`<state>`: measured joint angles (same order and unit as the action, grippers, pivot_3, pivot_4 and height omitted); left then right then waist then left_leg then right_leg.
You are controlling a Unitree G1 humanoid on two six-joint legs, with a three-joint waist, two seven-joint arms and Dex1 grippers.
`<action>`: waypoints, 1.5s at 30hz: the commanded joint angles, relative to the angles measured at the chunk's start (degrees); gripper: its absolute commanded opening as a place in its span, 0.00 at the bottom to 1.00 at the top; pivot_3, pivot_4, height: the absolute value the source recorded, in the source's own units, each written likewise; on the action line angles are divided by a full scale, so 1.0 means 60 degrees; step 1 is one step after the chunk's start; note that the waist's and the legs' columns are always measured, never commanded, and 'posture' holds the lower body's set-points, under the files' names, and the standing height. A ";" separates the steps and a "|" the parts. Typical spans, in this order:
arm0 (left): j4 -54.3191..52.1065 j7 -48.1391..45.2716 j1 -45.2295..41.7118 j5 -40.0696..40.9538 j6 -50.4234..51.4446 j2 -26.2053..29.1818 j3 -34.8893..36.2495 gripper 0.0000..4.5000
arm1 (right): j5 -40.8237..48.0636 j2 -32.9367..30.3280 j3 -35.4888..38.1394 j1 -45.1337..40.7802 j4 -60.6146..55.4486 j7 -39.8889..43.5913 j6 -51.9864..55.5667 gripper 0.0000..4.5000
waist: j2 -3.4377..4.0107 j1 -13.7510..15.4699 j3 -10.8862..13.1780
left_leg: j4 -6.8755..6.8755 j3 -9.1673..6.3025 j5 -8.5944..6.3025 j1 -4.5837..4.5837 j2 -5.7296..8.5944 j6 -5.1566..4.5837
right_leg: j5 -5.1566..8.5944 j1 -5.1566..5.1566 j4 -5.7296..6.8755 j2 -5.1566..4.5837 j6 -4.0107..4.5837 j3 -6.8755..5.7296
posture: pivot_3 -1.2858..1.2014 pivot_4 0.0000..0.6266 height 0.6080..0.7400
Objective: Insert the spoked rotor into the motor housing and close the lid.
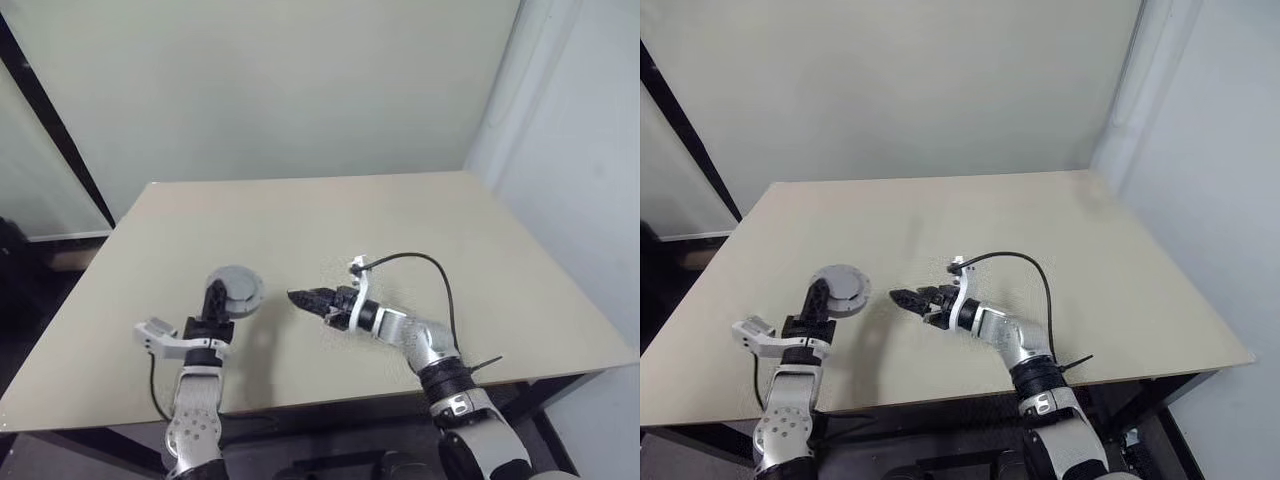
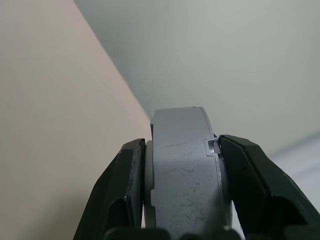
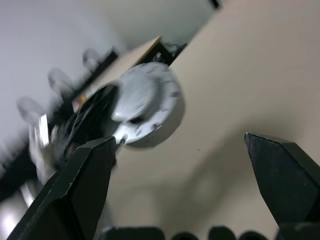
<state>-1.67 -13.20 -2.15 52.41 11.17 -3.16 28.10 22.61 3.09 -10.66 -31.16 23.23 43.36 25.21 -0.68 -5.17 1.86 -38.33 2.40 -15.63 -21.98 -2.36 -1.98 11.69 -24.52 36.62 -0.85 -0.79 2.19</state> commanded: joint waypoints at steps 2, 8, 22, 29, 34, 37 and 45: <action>0.0607 0.0155 -0.0625 -0.1678 -0.1360 0.0573 -0.0125 0.44 | -0.1211 -0.0559 -0.0917 0.0227 -0.0784 0.0955 -0.2498 1.00 | -0.0016 0.0036 0.0002 | -0.0009 0.0002 0.0000 -0.0001 0.0005 0.0001 | 0.0001 0.0003 0.0001 -0.0001 0.0001 0.0009 | 0.52 0.00 1.00; 0.1951 0.0344 -0.1217 -0.3083 -0.2359 0.1023 -0.0237 0.44 | -0.1977 -0.0784 -0.1510 0.0389 -0.0704 0.1261 -0.3649 1.00 | -0.0044 0.0152 0.0012 | -0.0012 -0.0001 0.0002 0.0001 0.0003 0.0003 | 0.0000 0.0001 0.0013 0.0004 0.0002 0.0006 | 0.52 0.00 1.00; 0.3967 0.0171 -0.1897 -0.4208 -0.2790 0.1795 -0.0412 0.44 | -0.2514 -0.0713 -0.1577 0.0421 -0.0459 0.0910 -0.3756 1.00 | -0.0059 0.0190 0.0014 | -0.0013 0.0003 0.0001 0.0001 0.0002 0.0004 | -0.0002 0.0001 0.0017 -0.0002 0.0001 0.0004 | 0.52 0.00 1.00; 0.4699 0.0325 -0.1834 -0.4415 -0.3055 0.1914 -0.0334 0.44 | -0.2648 -0.0733 -0.1524 0.0401 -0.0371 0.0738 -0.3733 1.00 | -0.0059 0.0190 0.0013 | -0.0013 0.0008 0.0001 0.0024 0.0002 0.0005 | -0.0003 0.0018 0.0024 -0.0006 0.0002 0.0007 | 0.52 0.00 1.00; 0.4729 0.0616 -0.1667 -0.4536 -0.3200 0.2064 -0.0222 0.44 | -0.2672 -0.0743 -0.1481 0.0360 -0.0247 0.0684 -0.3743 1.00 | -0.0060 0.0174 0.0012 | -0.0013 0.0014 0.0002 0.0049 -0.0008 0.0005 | -0.0005 0.0031 0.0038 -0.0001 0.0005 0.0009 | 0.52 0.00 1.00; 0.4477 0.0635 -0.1477 -0.4495 -0.3132 0.2112 -0.0150 0.44 | -0.2687 -0.0757 -0.1478 0.0332 -0.0150 0.0662 -0.3762 1.00 | -0.0061 0.0139 0.0011 | -0.0011 0.0018 0.0002 0.0057 -0.0014 0.0005 | -0.0005 0.0031 0.0045 0.0004 0.0006 0.0011 | 0.52 0.00 1.00; 0.4126 0.0617 -0.1169 -0.4411 -0.3003 0.2222 -0.0137 0.99 | -0.2751 -0.0735 -0.1471 0.0264 0.0146 0.0618 -0.3840 1.00 | -0.0061 0.0245 0.0011 | -0.0011 0.0016 0.0002 0.0043 -0.0010 0.0006 | -0.0005 0.0024 0.0041 -0.0006 0.0006 0.0007 | 0.52 0.00 1.00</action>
<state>26.28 -9.18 -8.31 26.23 -6.22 9.39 27.53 6.52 -1.45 -20.42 -28.35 24.66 47.56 3.55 -1.05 -3.71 1.92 -38.43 2.50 -15.62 -21.72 -2.39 -1.94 11.66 -24.36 36.86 -0.91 -0.76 2.24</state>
